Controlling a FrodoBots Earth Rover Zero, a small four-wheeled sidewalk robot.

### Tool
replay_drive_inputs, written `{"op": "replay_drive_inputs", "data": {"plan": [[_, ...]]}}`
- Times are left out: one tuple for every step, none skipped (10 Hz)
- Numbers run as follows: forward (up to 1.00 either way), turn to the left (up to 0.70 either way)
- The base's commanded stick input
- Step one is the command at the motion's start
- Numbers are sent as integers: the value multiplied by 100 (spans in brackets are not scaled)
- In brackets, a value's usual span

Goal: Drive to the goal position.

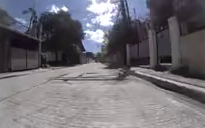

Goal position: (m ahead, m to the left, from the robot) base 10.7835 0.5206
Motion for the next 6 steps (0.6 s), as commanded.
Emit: {"op": "replay_drive_inputs", "data": {"plan": [[100, 0], [100, 0], [100, 0], [100, 0], [100, 0], [100, 0]]}}
